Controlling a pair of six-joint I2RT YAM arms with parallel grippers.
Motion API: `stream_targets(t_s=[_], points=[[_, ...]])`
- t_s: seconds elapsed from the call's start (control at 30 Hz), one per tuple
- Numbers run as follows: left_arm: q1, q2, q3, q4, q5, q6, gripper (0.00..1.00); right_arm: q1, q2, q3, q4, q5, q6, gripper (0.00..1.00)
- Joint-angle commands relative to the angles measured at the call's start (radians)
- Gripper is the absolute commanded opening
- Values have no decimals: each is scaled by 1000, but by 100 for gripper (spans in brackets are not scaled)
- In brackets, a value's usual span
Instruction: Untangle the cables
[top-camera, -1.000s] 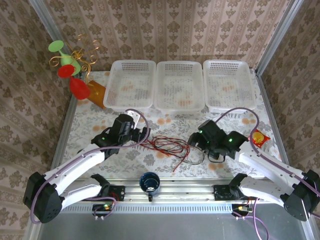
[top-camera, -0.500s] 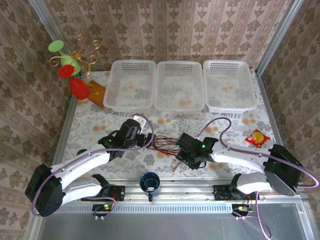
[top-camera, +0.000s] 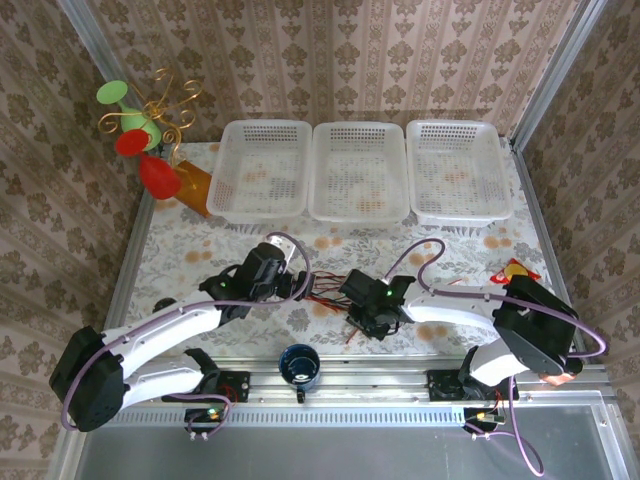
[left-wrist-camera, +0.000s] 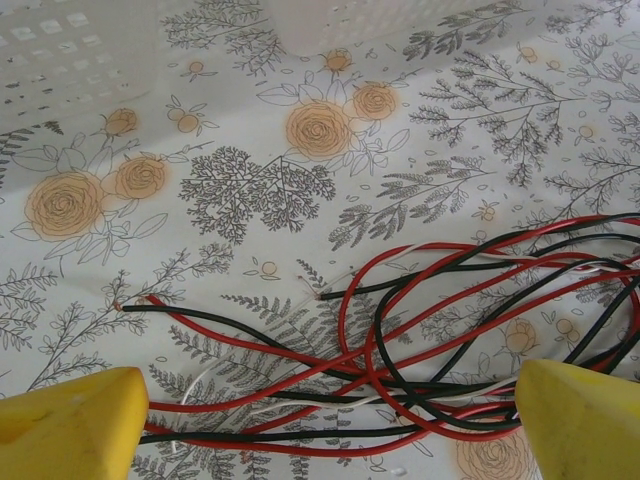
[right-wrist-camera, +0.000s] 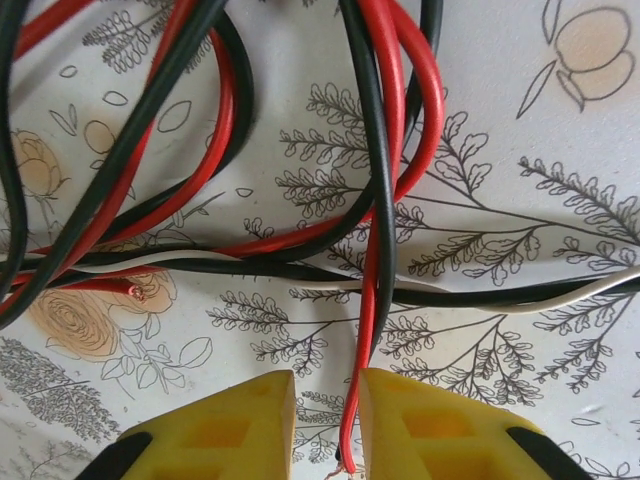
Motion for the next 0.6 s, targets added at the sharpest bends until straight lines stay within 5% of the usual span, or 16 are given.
stream_targets(t_s=[0.0,0.57], points=[[-14,6,-9,-7,-12,-20,95,8,25,15,10,-4,32,23],[-45,22,-11,-22,-43,-45,96,16,20,-16,19,-15,49,22]])
